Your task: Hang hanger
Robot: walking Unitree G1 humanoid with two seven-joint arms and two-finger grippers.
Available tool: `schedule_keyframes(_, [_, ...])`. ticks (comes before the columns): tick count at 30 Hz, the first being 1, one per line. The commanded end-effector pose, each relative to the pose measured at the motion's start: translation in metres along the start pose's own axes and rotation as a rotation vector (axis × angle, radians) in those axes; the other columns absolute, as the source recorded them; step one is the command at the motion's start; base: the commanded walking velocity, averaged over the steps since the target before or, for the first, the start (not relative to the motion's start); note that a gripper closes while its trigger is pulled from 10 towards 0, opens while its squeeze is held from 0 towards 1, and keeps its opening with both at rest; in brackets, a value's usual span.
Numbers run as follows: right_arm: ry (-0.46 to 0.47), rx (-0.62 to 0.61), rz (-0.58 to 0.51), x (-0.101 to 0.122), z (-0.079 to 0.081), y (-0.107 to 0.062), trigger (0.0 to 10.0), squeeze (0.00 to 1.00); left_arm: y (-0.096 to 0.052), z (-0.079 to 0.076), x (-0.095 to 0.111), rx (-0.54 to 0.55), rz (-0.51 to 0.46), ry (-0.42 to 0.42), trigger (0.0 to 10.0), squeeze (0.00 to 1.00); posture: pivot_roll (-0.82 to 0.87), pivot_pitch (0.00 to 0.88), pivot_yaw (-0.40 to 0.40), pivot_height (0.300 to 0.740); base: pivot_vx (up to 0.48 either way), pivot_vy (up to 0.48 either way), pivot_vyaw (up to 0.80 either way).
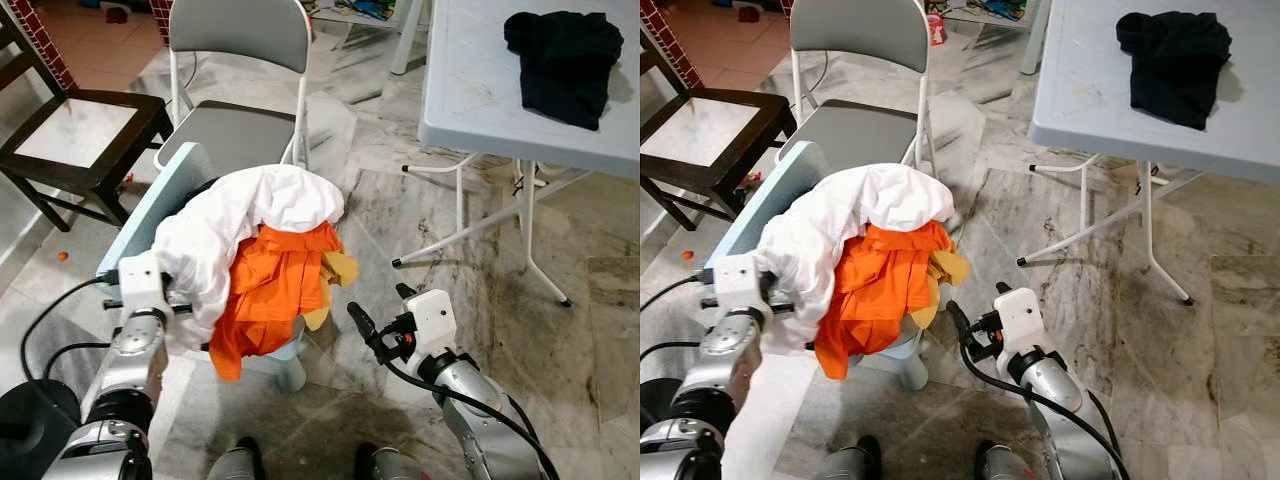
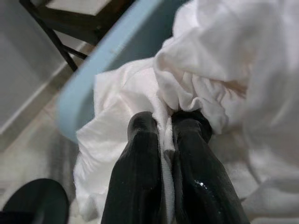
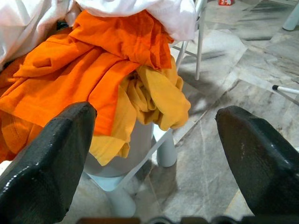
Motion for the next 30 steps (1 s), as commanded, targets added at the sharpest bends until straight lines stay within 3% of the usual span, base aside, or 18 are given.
schedule_keyframes(1, [-0.002,0.001,0.016,-0.005,0.0,-0.002,10.0,0.0,0.002,0.008,0.007,0.044,-0.033,0.007,0.0,0.0,-0.03,0.21,-0.001,0.74,0.0,0.0,0.0])
schedule_keyframes(5, [0.0,-0.004,0.015,-0.005,0.0,-0.002,10.0,0.0,0.007,0.017,0.024,0.095,-0.094,0.012,0.0,0.0,-0.03,0.208,0.0,0.74,0.0,0.0,0.0])
schedule_keyframes(7, [0.002,-0.008,0.014,-0.004,0.001,-0.002,10.0,0.0,0.011,0.028,0.054,0.158,-0.221,0.056,0.0,0.0,-0.04,0.208,0.002,0.74,0.0,0.0,0.0])
schedule_keyframes(8, [0.002,-0.013,0.014,-0.005,0.0,-0.003,10.0,0.0,0.012,0.025,0.089,0.159,-0.373,0.147,0.0,0.0,-0.04,0.208,0.002,0.74,0.0,0.0,0.0])
schedule_keyframes(9, [0.002,-0.013,0.014,-0.005,0.0,-0.003,10.0,0.0,0.012,0.025,0.089,0.159,-0.373,0.147,0.0,0.0,-0.04,0.208,0.002,0.74,0.0,0.0,0.0])
schedule_keyframes(11, [0.002,-0.017,0.014,-0.005,-0.002,-0.003,10.0,0.0,-0.005,-0.025,0.164,-0.009,-0.763,0.332,0.0,0.0,-0.04,0.206,0.005,0.74,0.0,0.0,0.0])
schedule_keyframes(14, [0.001,-0.018,0.013,-0.005,-0.002,-0.003,10.0,0.0,-0.023,-0.065,0.185,-0.157,-0.919,0.36,0.0,0.0,-0.04,0.205,0.006,0.74,0.0,0.0,0.0])
schedule_keyframes(15, [0.001,-0.018,0.013,-0.005,-0.002,-0.003,10.0,0.0,-0.023,-0.065,0.185,-0.157,-0.919,0.36,0.0,0.0,-0.04,0.205,0.006,0.74,0.0,0.0,0.0])
schedule_keyframes(16, [0.001,-0.02,0.011,-0.004,-0.001,-0.002,10.0,0.0,-0.038,-0.098,0.183,-0.297,-0.977,0.376,0.0,0.0,-0.04,0.206,0.01,0.74,0.0,0.0,0.0])
schedule_keyframes(17, [0.002,-0.021,0.009,-0.004,0.0,-0.002,10.0,0.0,-0.051,-0.128,0.16,-0.452,-0.979,0.412,0.0,0.0,-0.04,0.206,0.01,0.74,0.0,0.0,0.0])
schedule_keyframes(20, [0.003,-0.022,0.008,-0.004,0.001,-0.002,10.0,0.0,-0.055,-0.14,0.139,-0.523,-0.938,0.432,0.0,0.0,-0.04,0.209,0.014,0.74,0.0,0.0,0.0])
schedule_keyframes(21, [0.006,-0.026,0.008,-0.005,0.002,-0.003,10.0,0.0,-0.05,-0.143,0.094,-0.563,-0.76,0.437,0.0,0.0,-0.05,0.216,0.013,0.74,0.0,0.0,0.0])
schedule_keyframes(22, [0.006,-0.026,0.008,-0.005,0.002,-0.003,10.0,0.0,-0.05,-0.143,0.094,-0.563,-0.76,0.437,0.0,0.0,-0.05,0.216,0.013,0.74,0.0,0.0,0.0])
schedule_keyframes(23, [0.008,-0.029,0.011,-0.006,0.002,-0.006,10.0,0.0,-0.049,-0.139,0.059,-0.575,-0.627,0.44,0.0,0.0,-0.05,0.222,0.012,0.74,0.0,0.0,0.0])
schedule_keyframes(26, [0.009,-0.031,0.018,-0.008,0.001,-0.008,10.0,0.0,-0.046,-0.128,0.029,-0.556,-0.489,0.452,0.0,0.0,-0.05,0.223,0.011,0.74,0.0,0.0,0.0])
schedule_keyframes(27, [0.008,-0.031,0.022,-0.009,0.0,-0.009,10.0,0.0,-0.042,-0.109,0.01,-0.502,-0.396,0.444,0.0,0.0,-0.05,0.226,0.005,0.74,0.0,0.0,0.0])
schedule_keyframes(29, [0.007,-0.031,0.023,-0.009,0.0,-0.009,10.0,0.0,-0.041,-0.103,0.005,-0.481,-0.376,0.446,0.0,0.0,-0.05,0.226,0.005,0.74,0.0,0.0,0.0])
schedule_keyframes(30, [0.006,-0.028,0.023,-0.008,-0.001,-0.009,10.0,0.0,-0.039,-0.085,-0.006,-0.435,-0.338,0.478,0.0,0.0,-0.05,0.225,0.0,0.74,0.0,0.0,0.0])
Point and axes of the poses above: a point about 5 cm out from each wrist's last joint towards the gripper, its own y axis pointing out of the wrist towards the gripper, its own x axis along the axis of the wrist's last joint, z = x × y, the point moved 1 cm from there along y, pointing out of the wrist towards the gripper
